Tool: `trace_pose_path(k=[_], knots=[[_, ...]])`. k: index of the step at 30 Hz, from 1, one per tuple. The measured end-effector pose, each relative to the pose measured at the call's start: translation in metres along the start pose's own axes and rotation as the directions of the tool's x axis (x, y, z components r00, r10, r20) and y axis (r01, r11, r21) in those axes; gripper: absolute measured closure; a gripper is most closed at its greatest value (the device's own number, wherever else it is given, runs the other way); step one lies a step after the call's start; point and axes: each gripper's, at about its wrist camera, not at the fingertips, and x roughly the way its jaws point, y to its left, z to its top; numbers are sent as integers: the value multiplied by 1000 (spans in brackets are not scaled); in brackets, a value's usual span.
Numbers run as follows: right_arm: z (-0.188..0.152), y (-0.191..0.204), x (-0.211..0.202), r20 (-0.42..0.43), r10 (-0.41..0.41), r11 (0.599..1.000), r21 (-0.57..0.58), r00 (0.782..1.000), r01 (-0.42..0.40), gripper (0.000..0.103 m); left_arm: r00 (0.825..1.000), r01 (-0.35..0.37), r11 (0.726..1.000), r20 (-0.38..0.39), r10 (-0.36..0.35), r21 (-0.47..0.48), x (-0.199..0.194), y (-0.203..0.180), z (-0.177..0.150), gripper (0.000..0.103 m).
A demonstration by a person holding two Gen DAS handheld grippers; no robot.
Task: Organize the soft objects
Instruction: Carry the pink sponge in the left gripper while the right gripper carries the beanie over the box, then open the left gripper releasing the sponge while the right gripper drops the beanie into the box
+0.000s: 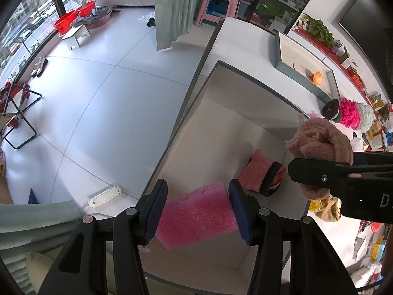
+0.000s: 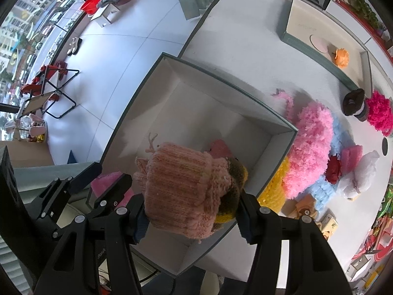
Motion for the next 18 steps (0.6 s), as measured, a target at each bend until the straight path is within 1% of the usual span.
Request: trace_pose_path(k=[3,7,18], knots=[[2,0,1,1,-7,1000,-3,1000,7,41,1000,-2,1000,-4,2,-4,1,2,0,50],[6,-1,3,1,6,1000,10,1000,-6,41,1000,-6,1000,-8,6,-8,4,3,0,50],[12,-1,20,-33,-4,1000,16,999,5,41,999,-15,1000,-35,15,16,14,-4,-5,49]])
